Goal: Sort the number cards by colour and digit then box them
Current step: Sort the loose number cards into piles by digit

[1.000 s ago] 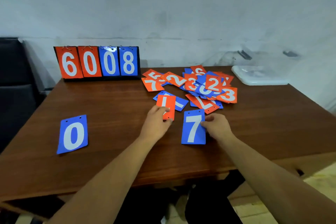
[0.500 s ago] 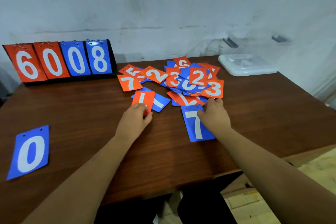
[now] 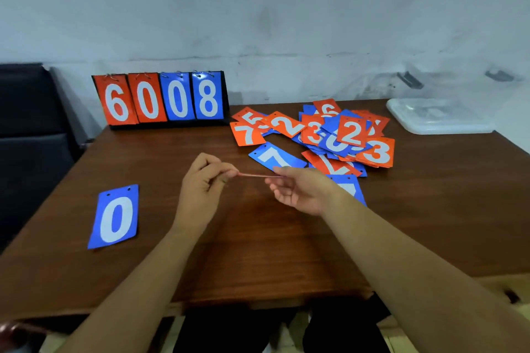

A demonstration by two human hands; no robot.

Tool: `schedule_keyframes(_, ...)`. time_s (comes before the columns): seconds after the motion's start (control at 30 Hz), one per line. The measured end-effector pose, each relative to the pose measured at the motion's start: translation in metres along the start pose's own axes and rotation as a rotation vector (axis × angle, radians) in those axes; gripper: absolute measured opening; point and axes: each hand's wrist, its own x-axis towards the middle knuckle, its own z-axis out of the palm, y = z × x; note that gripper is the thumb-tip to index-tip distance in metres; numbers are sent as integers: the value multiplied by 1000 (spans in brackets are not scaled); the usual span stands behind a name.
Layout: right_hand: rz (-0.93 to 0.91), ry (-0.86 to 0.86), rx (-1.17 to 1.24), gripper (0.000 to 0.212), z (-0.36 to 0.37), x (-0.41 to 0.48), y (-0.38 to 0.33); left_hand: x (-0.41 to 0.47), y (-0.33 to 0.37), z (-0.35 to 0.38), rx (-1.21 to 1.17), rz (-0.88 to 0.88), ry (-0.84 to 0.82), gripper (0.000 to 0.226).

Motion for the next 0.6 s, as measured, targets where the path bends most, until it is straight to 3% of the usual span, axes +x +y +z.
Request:
schedule_keyframes(0.07,-83,64,10,45,8,1,6,-5,-10,-3,-104,-134,42,18)
schedule_keyframes(0.1,-125,98,52,50,13,2,10,-5,-14,-3,-238,-301,61,27)
schedule_keyframes(0.17,-176,121,157,51,24,2,18,-7,-13,1,-683,-638,45,54)
schedule_keyframes(0.23,-199,115,219,45,35,3,29,-11,-15,8,-890,-723,-18,56)
schedule_keyframes(0.33,-227,93,169,39,44,7,41,-16,-14,16,-902,-681,-62,38)
schedule_keyframes(0.4,-237,100,6,43,47,12,41,-14,-20,17,-881,-688,13,23)
schedule_keyframes(0.5,-272,260,-268,45,40,22,28,-7,-33,11,-782,-742,118,21)
schedule_keyframes(0.6,-518,513,-877,28,20,39,8,-2,-50,2,-620,-771,91,30)
